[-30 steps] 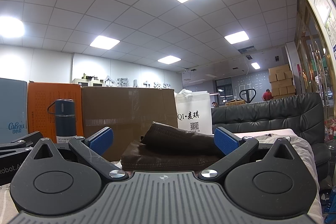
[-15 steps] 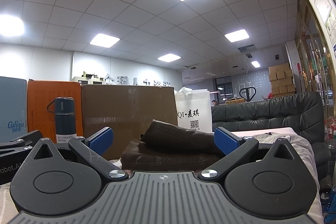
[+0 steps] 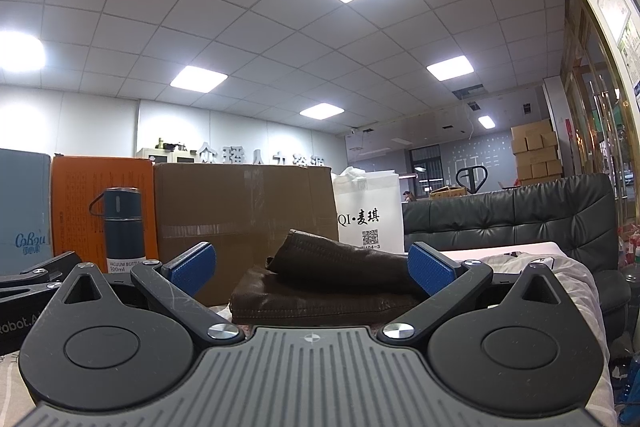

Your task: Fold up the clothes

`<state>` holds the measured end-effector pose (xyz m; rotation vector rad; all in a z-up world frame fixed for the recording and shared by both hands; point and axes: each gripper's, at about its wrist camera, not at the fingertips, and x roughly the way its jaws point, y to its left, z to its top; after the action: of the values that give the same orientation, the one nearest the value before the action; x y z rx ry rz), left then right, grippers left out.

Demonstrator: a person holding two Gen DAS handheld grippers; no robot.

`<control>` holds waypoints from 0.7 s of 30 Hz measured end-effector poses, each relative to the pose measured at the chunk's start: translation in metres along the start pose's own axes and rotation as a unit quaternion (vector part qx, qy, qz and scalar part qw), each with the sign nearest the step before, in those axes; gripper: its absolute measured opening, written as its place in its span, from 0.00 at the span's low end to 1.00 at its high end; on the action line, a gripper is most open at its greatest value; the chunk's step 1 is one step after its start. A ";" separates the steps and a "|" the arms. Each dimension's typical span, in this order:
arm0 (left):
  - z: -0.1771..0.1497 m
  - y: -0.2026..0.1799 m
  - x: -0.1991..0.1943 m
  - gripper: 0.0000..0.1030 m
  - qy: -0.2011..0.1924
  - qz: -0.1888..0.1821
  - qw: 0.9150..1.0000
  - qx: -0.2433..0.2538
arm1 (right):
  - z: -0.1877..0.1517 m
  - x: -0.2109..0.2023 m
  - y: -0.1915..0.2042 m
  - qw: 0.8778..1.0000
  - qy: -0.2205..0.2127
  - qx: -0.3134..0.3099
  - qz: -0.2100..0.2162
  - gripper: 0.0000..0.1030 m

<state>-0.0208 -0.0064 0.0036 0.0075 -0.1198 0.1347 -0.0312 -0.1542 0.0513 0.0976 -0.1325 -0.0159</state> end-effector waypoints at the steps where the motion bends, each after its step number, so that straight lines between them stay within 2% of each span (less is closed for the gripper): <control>1: 0.000 0.000 0.000 1.00 0.000 0.000 1.000 0.000 | 0.000 0.000 0.000 1.000 0.000 0.000 0.000 1.00; 21: 0.000 0.001 0.001 1.00 0.000 -0.003 1.000 0.000 | 0.000 -0.001 -0.001 1.000 0.000 0.001 -0.001 1.00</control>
<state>-0.0198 -0.0048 0.0041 0.0087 -0.1192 0.1289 -0.0322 -0.1548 0.0507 0.0994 -0.1329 -0.0170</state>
